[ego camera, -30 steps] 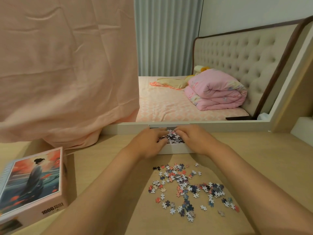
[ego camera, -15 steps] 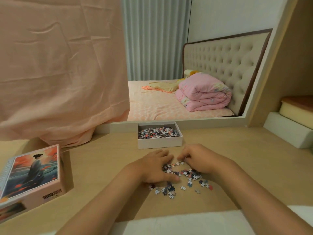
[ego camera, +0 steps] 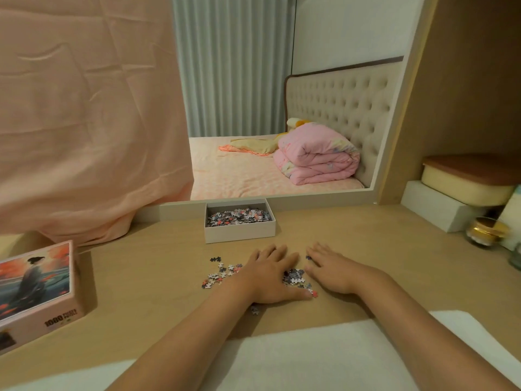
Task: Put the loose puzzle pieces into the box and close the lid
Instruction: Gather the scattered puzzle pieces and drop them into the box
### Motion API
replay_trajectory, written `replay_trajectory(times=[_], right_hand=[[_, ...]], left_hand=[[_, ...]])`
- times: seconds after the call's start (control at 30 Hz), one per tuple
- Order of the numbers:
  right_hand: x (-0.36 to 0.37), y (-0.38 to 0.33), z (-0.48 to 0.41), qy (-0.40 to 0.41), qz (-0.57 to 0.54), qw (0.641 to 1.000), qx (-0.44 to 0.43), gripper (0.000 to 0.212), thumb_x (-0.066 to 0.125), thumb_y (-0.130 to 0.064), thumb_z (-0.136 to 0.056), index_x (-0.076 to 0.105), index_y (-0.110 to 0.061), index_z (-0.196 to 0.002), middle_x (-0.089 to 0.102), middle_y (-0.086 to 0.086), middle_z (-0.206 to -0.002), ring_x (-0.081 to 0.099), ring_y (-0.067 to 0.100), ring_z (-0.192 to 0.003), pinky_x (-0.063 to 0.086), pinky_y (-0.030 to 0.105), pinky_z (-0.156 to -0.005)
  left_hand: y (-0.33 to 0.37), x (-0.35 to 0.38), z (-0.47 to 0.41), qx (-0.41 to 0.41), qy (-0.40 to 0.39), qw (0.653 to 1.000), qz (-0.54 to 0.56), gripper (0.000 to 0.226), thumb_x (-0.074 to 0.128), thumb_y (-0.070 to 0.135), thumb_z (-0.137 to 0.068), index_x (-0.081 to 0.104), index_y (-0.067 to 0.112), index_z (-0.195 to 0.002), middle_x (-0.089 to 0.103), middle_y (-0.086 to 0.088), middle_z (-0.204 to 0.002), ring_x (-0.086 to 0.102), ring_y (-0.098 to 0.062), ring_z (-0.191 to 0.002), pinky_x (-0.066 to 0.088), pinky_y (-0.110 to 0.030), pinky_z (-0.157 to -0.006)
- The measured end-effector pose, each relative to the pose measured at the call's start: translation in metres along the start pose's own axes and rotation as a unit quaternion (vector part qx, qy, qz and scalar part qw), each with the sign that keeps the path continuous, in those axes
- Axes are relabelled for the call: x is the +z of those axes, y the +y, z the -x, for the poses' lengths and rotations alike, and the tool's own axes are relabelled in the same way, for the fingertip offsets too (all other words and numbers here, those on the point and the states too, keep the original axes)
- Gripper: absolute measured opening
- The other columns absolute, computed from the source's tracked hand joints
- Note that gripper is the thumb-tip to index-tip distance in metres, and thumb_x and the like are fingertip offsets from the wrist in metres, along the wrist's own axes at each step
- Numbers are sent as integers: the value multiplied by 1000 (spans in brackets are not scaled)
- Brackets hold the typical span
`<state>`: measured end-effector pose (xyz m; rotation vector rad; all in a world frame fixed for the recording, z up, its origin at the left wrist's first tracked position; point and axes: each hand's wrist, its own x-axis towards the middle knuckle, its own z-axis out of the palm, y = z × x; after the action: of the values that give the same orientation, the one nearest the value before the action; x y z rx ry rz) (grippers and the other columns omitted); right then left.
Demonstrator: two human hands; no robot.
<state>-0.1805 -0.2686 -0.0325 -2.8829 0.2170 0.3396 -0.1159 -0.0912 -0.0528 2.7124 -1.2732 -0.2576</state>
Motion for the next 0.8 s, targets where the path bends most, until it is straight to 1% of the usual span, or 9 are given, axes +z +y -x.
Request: replay_trajectory(times=[0.1, 0.2, 0.27, 0.4, 0.43, 0.5, 0.67, 0.73, 0.8], right_hand=[[6, -9, 3, 5, -39, 998, -40, 57, 31, -31, -107, 12, -12, -158, -1, 7, -166, -2, 15, -153, 2, 29, -123], [7, -17, 8, -4, -92, 993, -79, 57, 37, -26, -106, 15, -15, -158, 4, 2, -166, 2, 11, -152, 2, 24, -120], [5, -19, 11, 1, -114, 990, -85, 61, 39, -32, -105, 12, -18, -158, 1, 0, -166, -1, 9, -152, 1, 25, -121], [15, -24, 12, -7, -2, 1000, -24, 82, 30, -61, -99, -8, -18, -158, -18, 3, -164, -18, 18, -150, -2, 42, -124], [21, -27, 11, -13, 9, 1000, -11, 85, 26, -65, -97, -11, -18, -157, -21, 4, -163, -21, 19, -149, -4, 43, -123], [31, -35, 9, -4, 14, 1000, 0, 85, 21, -67, -97, -15, -18, -156, -25, 5, -162, -25, 20, -148, -8, 43, -123], [37, -58, -2, 25, 8, 999, -27, 72, 17, -52, -103, -15, -14, -156, -22, 6, -163, -22, 18, -149, -9, 39, -122], [37, -65, -10, 26, 5, 999, -35, 69, 17, -48, -105, -12, -13, -156, -19, 6, -164, -20, 18, -150, -9, 38, -122], [36, -74, -16, 20, -6, 998, -57, 66, 16, -44, -105, -10, -13, -157, -17, 5, -165, -18, 16, -151, -8, 37, -122]], left_hand=[[-7, -3, -1, 17, 42, 999, -3, 81, 44, 73, -86, 26, 30, -152, 14, 0, -163, 10, -18, -149, 11, -40, -121], [-16, -10, 8, 33, 81, 995, 41, 66, 53, 60, -90, 42, 27, -146, 27, 2, -159, 27, -16, -144, 24, -31, -116], [-23, -14, 17, 32, 86, 993, 76, 73, 54, 64, -87, 35, 31, -149, 20, 7, -161, 23, -13, -146, 22, -31, -117], [-42, -13, 43, 14, 0, 1000, 17, 108, 48, 88, -68, 3, 42, -154, -9, 15, -162, -8, -9, -149, 3, -41, -122], [-46, -11, 49, 9, -19, 1000, -1, 109, 47, 90, -66, -2, 44, -153, -12, 16, -161, -12, -9, -148, -1, -42, -122], [-52, -5, 57, 2, -17, 1000, -22, 107, 41, 92, -67, -8, 46, -151, -13, 15, -162, -13, -10, -148, -3, -43, -121], [-68, 2, 51, -11, 51, 998, -19, 108, 23, 95, -66, -1, 38, -155, -3, 11, -163, -5, -10, -150, 2, -44, -122], [-71, 1, 45, -14, 59, 998, -10, 105, 27, 91, -71, 5, 33, -156, 2, 8, -164, 0, -12, -150, 4, -42, -122], [-73, 0, 39, -10, 77, 997, 13, 94, 39, 78, -82, 13, 26, -156, 10, 4, -164, 8, -14, -149, 7, -36, -122]])
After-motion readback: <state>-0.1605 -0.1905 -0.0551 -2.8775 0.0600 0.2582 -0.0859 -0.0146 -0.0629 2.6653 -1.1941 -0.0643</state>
